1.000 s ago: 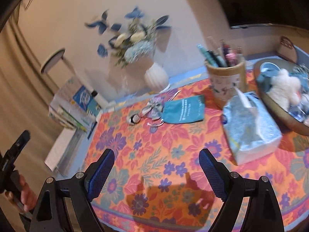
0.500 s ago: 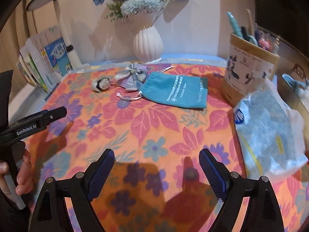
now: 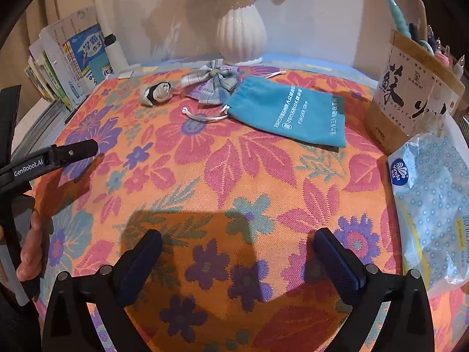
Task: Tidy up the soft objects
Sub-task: 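Return both open grippers to the teal pouch on the tablecloth, then grasp the teal pouch with the right gripper while the left grasps the white lace strap item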
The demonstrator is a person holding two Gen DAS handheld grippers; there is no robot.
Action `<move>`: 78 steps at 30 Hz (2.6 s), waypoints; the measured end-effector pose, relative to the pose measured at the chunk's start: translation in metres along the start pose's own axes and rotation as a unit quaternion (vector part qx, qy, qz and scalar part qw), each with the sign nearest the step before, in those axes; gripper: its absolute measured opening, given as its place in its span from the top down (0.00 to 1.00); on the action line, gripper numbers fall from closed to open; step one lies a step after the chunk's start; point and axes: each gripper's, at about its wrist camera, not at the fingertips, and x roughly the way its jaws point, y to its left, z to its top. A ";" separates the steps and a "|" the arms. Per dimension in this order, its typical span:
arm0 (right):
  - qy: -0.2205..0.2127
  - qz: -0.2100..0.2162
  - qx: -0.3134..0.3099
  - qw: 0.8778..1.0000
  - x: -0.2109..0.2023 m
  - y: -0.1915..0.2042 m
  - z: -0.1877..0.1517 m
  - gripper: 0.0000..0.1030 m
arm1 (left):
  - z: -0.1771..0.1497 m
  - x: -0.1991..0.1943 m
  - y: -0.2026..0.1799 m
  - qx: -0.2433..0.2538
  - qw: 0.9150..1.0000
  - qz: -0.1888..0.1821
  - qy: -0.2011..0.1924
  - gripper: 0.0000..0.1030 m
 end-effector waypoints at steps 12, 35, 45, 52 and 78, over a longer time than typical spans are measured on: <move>0.070 -0.029 -0.024 0.997 0.003 0.008 0.002 0.00 | 0.000 0.010 -0.017 0.088 0.989 0.064 0.099 0.01; 0.012 -0.080 0.094 0.992 0.074 -0.036 0.112 0.00 | 0.101 0.079 -0.055 0.087 0.995 -0.036 0.025 0.02; -0.006 0.012 0.174 0.985 0.062 -0.054 0.116 0.00 | 0.100 0.085 -0.058 0.089 0.996 -0.009 0.026 0.10; -0.003 -0.007 0.219 0.976 0.072 -0.052 0.128 0.00 | 0.099 0.085 -0.058 0.089 0.996 -0.009 0.023 0.10; -0.055 0.090 0.011 0.994 -0.041 -0.004 0.039 0.80 | 0.062 0.005 -0.048 0.026 0.991 -0.115 -0.059 0.54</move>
